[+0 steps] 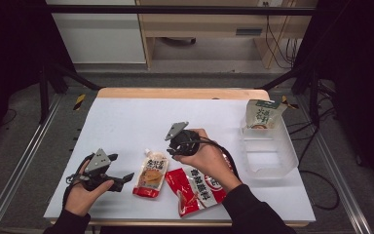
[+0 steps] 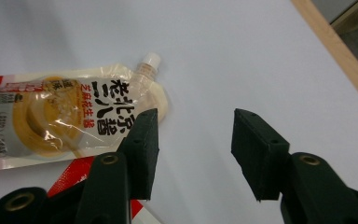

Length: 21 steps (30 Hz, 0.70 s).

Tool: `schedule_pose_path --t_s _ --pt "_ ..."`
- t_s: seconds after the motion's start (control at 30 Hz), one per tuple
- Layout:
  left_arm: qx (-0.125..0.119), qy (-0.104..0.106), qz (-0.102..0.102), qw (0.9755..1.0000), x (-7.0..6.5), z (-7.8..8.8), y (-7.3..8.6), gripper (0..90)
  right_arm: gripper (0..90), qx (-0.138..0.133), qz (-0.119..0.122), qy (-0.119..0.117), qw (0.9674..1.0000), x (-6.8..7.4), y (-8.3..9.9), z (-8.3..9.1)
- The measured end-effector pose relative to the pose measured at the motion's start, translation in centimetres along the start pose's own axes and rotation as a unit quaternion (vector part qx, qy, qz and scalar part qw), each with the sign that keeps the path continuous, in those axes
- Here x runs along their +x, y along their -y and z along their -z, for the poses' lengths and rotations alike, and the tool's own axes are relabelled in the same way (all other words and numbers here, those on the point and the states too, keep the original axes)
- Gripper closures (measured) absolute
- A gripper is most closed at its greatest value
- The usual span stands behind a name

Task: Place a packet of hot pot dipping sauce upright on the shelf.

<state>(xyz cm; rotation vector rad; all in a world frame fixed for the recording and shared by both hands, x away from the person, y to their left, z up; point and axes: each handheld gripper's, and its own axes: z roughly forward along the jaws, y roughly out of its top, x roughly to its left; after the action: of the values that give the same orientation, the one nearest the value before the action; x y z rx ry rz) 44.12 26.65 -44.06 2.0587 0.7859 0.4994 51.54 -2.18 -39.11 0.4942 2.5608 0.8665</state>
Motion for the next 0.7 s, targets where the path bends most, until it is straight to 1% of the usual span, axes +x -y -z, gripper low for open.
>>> schedule_pose_path --t_s 0.03,0.07,0.13,0.17,0.23,0.3,0.37,0.4,0.43,0.47,0.6,0.7 --pt "-0.001 -0.001 0.000 1.0000 0.0 0.0 0.0 7.6 54.1 0.005 -0.004 -0.001 1.0000 0.0 -0.1 -0.4" --pt "-0.001 -0.003 0.000 1.0000 -0.1 0.1 -0.1 7.6 55.6 0.005 -0.007 -0.002 1.0000 0.0 -0.1 -0.7" --pt "0.001 -0.009 -0.005 0.9999 -0.3 0.1 -0.1 7.7 56.7 0.007 -0.025 -0.010 0.9996 0.2 -0.1 -1.5" --pt "0.002 -0.010 -0.005 0.9999 -0.4 0.2 -0.1 7.7 58.1 0.010 -0.029 -0.016 0.9994 0.6 0.0 -2.2" --pt "0.003 -0.011 -0.008 0.9999 -0.7 0.3 0.0 7.8 58.8 0.008 -0.033 -0.021 0.9992 0.8 0.0 -2.5" --pt "0.007 -0.014 -0.014 0.9998 -1.0 0.5 0.0 7.8 59.1 0.012 -0.041 -0.031 0.9986 1.3 0.1 -3.4" --pt "0.007 -0.016 -0.016 0.9997 -1.1 0.5 0.1 7.9 59.1 0.020 -0.047 -0.033 0.9982 1.7 0.2 -4.2" --pt "0.007 -0.017 -0.015 0.9997 -1.0 0.4 0.0 8.0 58.8 0.024 -0.061 -0.038 0.9971 1.8 0.4 -5.2" --pt "0.007 -0.017 -0.015 0.9997 -1.0 0.4 0.0 8.1 58.8 0.024 -0.061 -0.038 0.9971 1.8 0.4 -5.2" --pt "0.006 -0.016 -0.012 0.9998 -0.9 0.4 0.0 8.1 58.8 0.032 -0.072 -0.040 0.9961 1.9 0.6 -5.9" --pt "0.007 -0.015 -0.014 0.9998 -0.9 0.4 0.0 8.2 57.4 0.035 -0.081 -0.046 0.9950 1.9 0.7 -6.5" --pt "0.007 -0.015 -0.013 0.9998 -0.9 0.4 -0.1 8.2 53.7 0.044 -0.090 -0.052 0.9936 1.9 0.9 -7.0"
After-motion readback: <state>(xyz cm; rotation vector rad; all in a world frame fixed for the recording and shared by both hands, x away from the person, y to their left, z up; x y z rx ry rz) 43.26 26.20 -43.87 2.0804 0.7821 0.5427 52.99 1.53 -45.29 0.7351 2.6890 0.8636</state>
